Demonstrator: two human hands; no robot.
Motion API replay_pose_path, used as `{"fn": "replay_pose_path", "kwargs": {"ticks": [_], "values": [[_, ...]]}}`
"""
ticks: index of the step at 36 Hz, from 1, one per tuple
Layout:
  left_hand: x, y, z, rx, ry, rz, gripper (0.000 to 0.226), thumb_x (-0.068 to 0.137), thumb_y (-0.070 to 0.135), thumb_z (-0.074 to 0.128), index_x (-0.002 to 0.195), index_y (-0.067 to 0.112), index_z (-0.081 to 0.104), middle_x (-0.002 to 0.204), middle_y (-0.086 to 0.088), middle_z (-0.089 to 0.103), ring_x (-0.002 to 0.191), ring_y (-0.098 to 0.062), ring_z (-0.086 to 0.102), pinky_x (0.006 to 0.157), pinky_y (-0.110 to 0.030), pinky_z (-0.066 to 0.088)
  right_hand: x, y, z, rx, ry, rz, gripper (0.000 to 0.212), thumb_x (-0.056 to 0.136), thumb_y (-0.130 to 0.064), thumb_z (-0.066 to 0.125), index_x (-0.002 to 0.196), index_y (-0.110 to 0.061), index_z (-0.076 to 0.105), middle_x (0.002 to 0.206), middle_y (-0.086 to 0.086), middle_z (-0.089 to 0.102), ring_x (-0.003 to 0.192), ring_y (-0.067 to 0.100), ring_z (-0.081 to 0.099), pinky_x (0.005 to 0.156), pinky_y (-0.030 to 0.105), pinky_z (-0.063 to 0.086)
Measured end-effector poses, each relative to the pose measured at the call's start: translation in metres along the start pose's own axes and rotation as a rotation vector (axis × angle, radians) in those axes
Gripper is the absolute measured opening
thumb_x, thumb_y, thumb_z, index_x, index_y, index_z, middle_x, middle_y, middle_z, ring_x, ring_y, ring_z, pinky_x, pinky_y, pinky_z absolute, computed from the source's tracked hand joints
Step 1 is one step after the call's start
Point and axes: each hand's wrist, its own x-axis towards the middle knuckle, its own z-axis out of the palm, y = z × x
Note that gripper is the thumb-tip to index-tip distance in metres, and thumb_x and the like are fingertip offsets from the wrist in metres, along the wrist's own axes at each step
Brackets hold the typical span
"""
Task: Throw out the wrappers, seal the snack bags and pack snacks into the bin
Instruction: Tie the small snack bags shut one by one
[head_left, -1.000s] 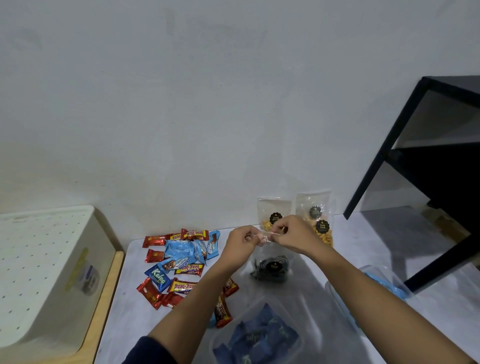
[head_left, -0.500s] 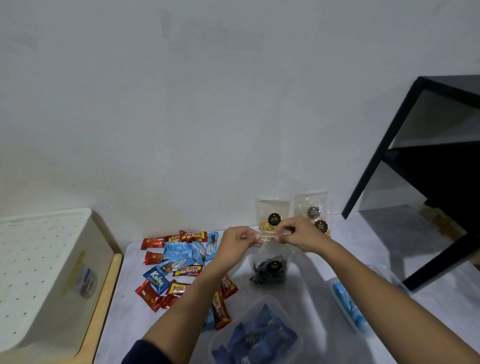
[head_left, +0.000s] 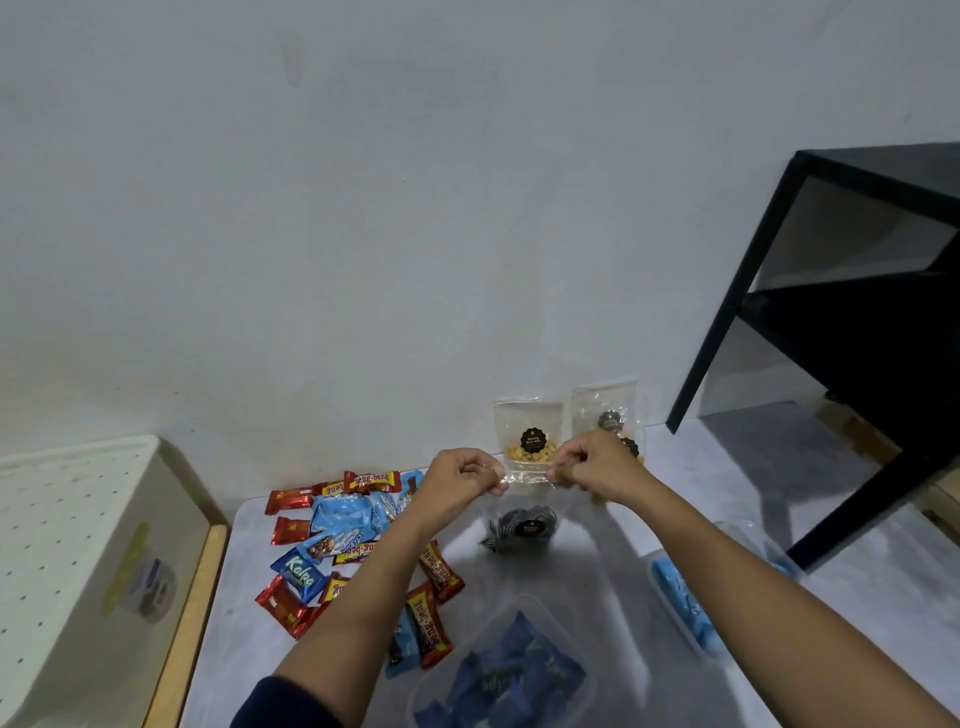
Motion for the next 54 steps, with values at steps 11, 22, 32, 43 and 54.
{"fn": "replay_pose_path", "kwargs": {"ticks": [11, 22, 32, 43, 54], "values": [[0.0, -0.001, 0.011, 0.146, 0.011, 0.035, 0.005, 0.084, 0.014, 0.067, 0.081, 0.01, 0.067, 0.074, -0.001, 0.064, 0.067, -0.01, 0.059, 0.072, -0.024, 0.048, -0.002, 0.0, 0.006, -0.135, 0.011, -0.025, 0.019, 0.071, -0.01, 0.069, 0.057, -0.023, 0.067, 0.062, -0.001, 0.068, 0.058, 0.01, 0.06, 0.065, 0.03, 0.053], [-0.004, 0.002, 0.004, 0.054, -0.033, 0.011, 0.01, 0.074, 0.004, 0.073, 0.084, 0.002, 0.073, 0.069, -0.007, 0.07, 0.058, -0.009, 0.065, 0.062, -0.018, 0.053, -0.011, 0.008, -0.004, 0.029, -0.048, -0.008, 0.014, 0.073, -0.001, 0.075, 0.087, -0.001, 0.073, 0.055, -0.009, 0.064, 0.046, -0.005, 0.055, 0.047, 0.006, 0.042], [-0.005, 0.0, 0.013, 0.054, 0.114, 0.029, 0.009, 0.074, 0.005, 0.075, 0.083, 0.004, 0.073, 0.069, 0.001, 0.069, 0.06, -0.006, 0.065, 0.063, -0.015, 0.052, -0.009, 0.016, 0.001, 0.076, 0.035, -0.004, 0.012, 0.074, 0.002, 0.073, 0.074, -0.009, 0.073, 0.054, 0.0, 0.064, 0.045, 0.002, 0.057, 0.052, 0.013, 0.05], [-0.017, -0.001, 0.029, 0.123, 0.55, 0.095, 0.029, 0.077, 0.016, 0.073, 0.1, 0.013, 0.056, 0.095, 0.0, 0.055, 0.085, -0.009, 0.049, 0.076, -0.018, 0.043, -0.009, 0.019, 0.009, -0.07, 0.184, -0.135, 0.011, 0.077, -0.009, 0.073, 0.088, -0.012, 0.076, 0.078, -0.002, 0.069, 0.07, -0.001, 0.059, 0.075, 0.02, 0.048], [-0.021, -0.012, 0.056, -0.178, 0.37, -0.187, 0.036, 0.085, 0.034, 0.064, 0.089, -0.002, 0.068, 0.076, -0.007, 0.069, 0.07, -0.01, 0.063, 0.067, -0.016, 0.05, -0.01, 0.028, 0.014, -0.134, 0.145, -0.23, 0.011, 0.077, -0.012, 0.073, 0.087, -0.017, 0.076, 0.085, -0.004, 0.074, 0.076, -0.005, 0.062, 0.082, 0.024, 0.053]]}}
